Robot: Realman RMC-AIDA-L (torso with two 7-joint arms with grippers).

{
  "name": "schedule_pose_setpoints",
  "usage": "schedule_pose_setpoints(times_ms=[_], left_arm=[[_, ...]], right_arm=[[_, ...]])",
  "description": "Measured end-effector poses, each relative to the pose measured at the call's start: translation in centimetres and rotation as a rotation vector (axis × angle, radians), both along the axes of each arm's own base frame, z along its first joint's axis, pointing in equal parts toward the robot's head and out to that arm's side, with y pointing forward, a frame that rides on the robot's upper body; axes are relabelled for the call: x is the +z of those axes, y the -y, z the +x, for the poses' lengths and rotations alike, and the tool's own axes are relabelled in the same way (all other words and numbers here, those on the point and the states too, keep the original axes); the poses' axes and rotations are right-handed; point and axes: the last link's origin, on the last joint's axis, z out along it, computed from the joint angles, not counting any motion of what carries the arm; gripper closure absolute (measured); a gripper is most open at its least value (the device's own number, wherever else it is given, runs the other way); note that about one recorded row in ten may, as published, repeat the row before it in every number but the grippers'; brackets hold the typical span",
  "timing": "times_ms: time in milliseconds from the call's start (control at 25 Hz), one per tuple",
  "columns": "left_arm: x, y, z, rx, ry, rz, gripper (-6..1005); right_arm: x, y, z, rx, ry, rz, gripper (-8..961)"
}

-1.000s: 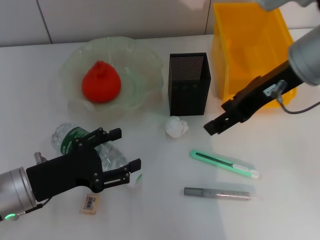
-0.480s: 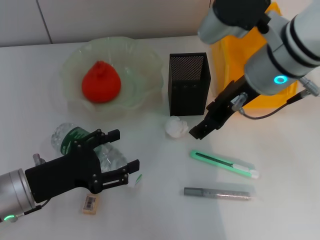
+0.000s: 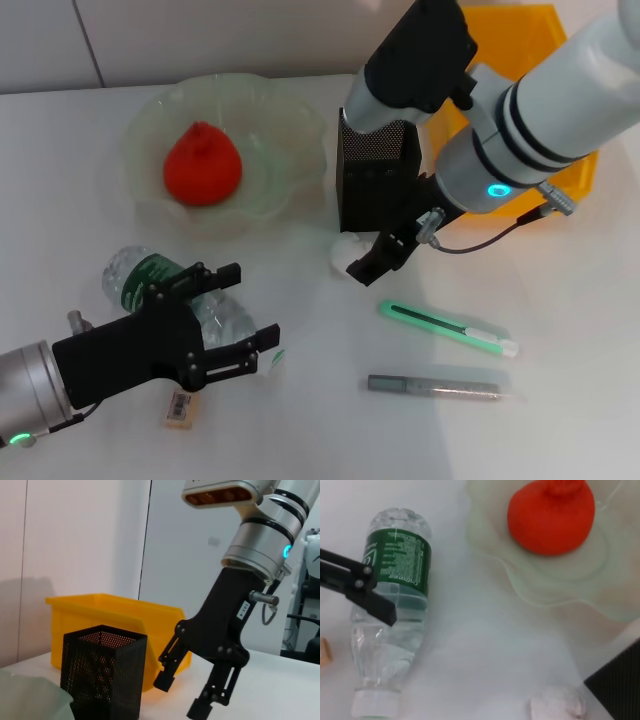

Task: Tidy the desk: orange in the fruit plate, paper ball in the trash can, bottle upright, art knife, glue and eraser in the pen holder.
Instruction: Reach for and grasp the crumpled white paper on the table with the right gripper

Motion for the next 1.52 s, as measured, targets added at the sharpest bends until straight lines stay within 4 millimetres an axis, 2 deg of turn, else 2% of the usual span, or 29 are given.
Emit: schedule_pose_setpoints(times_ms=[320, 600, 800, 1520], left_arm=[[-0.3, 0.1, -0.1, 0.004, -0.018, -0.010, 129], [-0.4, 0.3, -0.4, 0.010, -0.020, -0.015, 129], [-0.4, 0.3, -0.4, 0.011, -0.021, -0.015, 129], [-0.5, 0.4, -0.5, 0.009, -0.024, -0.019, 130]], right_arm=[[-1.6, -0.2, 0.3, 0.010, -0.004, 0.025, 180], [-2.6, 0.4, 1.1, -0.135, -0.069, 0.105, 180], [-2.6, 0.3, 1.8, -0.204, -0.116, 0.164, 182], [-3.4, 0.0, 3.6, -0.310, -0.224, 0.209, 196]])
